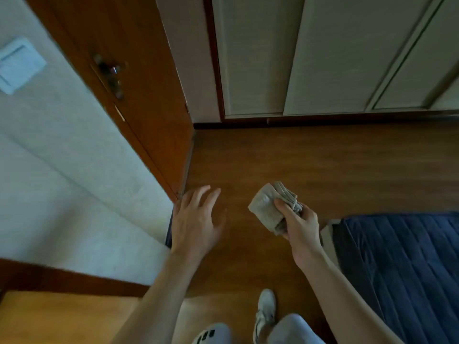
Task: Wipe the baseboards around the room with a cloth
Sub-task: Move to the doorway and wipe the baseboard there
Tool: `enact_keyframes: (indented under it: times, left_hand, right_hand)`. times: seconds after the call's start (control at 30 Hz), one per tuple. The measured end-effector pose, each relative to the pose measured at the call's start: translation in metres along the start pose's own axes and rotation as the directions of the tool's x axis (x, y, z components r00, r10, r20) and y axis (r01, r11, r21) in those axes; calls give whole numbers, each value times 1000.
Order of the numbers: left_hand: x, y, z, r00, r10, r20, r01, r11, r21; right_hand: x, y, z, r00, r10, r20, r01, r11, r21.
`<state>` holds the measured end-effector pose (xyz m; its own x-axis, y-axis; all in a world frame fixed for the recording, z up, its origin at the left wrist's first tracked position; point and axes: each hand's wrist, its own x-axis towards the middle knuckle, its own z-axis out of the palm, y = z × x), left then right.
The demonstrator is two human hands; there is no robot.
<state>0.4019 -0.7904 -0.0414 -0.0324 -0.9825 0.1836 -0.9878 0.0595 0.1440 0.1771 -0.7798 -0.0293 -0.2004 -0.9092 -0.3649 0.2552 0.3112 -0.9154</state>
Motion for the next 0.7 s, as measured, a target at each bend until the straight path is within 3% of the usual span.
enact_keyframes:
  times: [0.3, 0.53, 0.7]
  left_hand:
    - [117, 21, 21, 998, -56, -11, 55, 997, -60]
    - [186, -7, 46, 987, -158, -13, 157, 985, -65]
    - [248, -36, 61, 966, -250, -65, 241, 963, -120]
  right_hand:
    - [134, -49, 22, 996, 46, 76, -44, 999, -27]
    - [223, -58, 69, 973, 187, 132, -188, 982, 0]
    - [297, -81, 123, 960, 184, 209, -179, 983, -43]
